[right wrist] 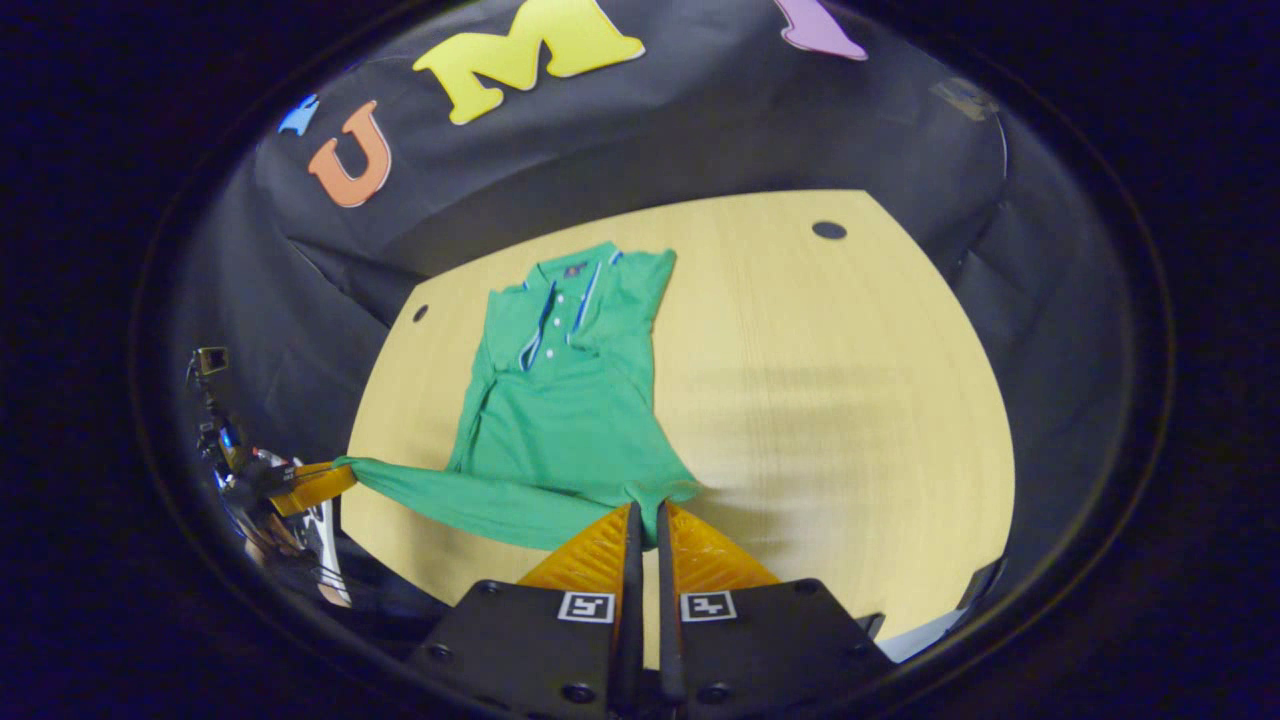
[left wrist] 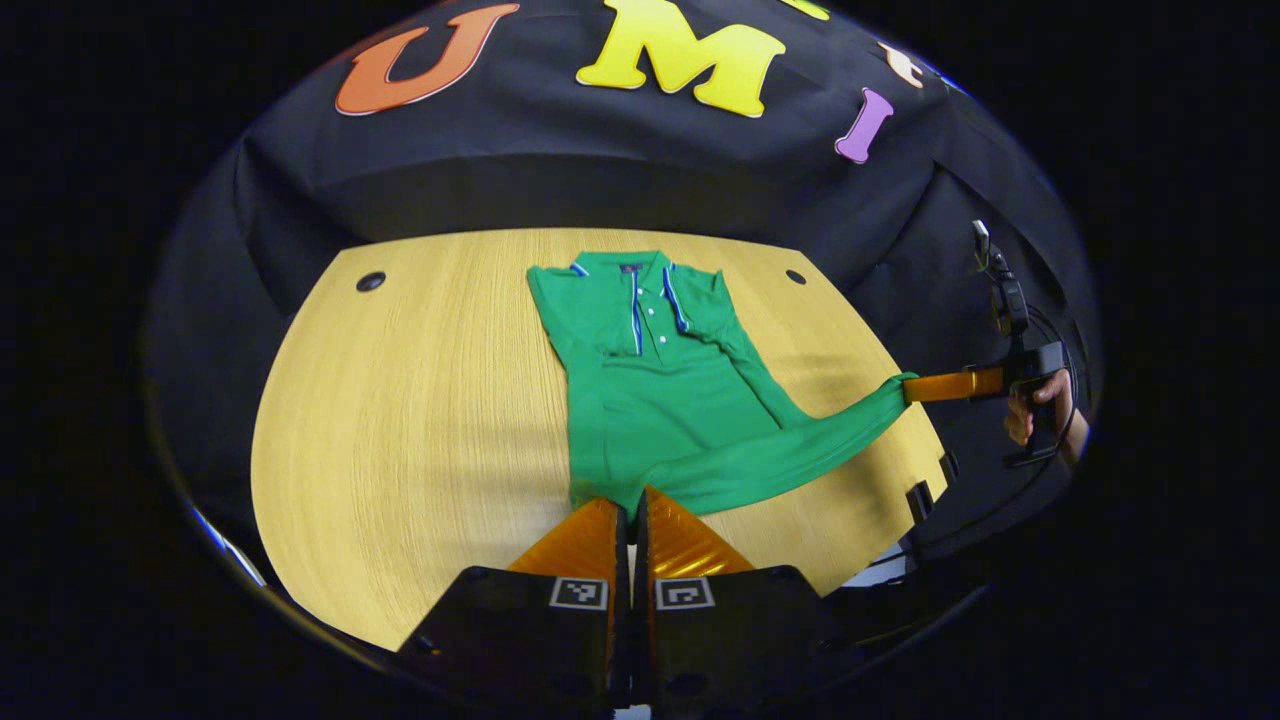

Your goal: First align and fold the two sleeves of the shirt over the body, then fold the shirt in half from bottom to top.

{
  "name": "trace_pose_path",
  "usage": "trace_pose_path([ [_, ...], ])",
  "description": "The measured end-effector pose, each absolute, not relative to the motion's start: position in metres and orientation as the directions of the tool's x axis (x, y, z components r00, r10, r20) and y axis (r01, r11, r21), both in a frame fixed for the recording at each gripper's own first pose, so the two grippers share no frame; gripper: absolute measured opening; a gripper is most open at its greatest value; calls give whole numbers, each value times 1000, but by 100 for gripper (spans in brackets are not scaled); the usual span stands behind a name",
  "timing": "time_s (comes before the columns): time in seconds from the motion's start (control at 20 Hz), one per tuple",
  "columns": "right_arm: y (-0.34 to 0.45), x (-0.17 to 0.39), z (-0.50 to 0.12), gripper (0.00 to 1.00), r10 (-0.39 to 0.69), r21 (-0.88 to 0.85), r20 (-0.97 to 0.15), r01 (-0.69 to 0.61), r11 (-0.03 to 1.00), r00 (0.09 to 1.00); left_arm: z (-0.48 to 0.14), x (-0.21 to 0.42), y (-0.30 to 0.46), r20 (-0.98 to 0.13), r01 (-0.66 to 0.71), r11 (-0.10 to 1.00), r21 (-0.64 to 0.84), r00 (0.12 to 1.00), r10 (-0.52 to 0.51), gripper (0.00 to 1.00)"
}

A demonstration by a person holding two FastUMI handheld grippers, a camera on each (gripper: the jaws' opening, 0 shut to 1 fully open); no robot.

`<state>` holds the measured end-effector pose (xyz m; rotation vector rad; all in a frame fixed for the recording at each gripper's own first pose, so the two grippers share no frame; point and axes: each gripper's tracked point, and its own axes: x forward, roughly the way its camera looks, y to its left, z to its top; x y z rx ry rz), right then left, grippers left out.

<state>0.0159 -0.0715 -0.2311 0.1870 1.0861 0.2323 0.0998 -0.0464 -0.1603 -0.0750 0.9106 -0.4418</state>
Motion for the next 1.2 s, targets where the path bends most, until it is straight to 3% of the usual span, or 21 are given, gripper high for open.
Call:
trace_pose_path([
  [0.25,-54,101,-205,5,255,204,-786,-153,967,563,-135,183,-46,-682,311,909,-276,603,-414,4],
  [0.3,-49,119,-201,10,251,188,-771,-167,968,586,-132,201,-45,-671,307,912,-272,618,-408,4],
  [0.7,-13,265,-209,10,208,74,-639,-210,975,740,-135,350,-35,-585,263,938,-225,733,-346,3],
  [0.8,-8,294,-226,10,196,58,-615,-204,977,764,-158,380,-35,-579,244,948,-203,751,-317,3],
  [0.85,-6,307,-240,5,191,51,-612,-203,978,767,-173,393,-36,-583,237,951,-198,751,-309,3],
  [0.95,-4,330,-273,10,175,32,-621,-198,980,764,-212,416,-37,-602,217,958,-189,745,-287,0],
  [1.0,-4,339,-293,14,166,25,-633,-194,981,756,-229,427,-36,-608,198,964,-180,747,-267,4],
  [1.05,-4,345,-310,10,159,23,-649,-190,981,743,-247,436,-31,-615,177,969,-173,749,-246,4],
  [1.2,-5,358,-359,10,138,8,-697,-184,983,704,-294,450,-28,-654,152,975,-159,724,-219,4],
])
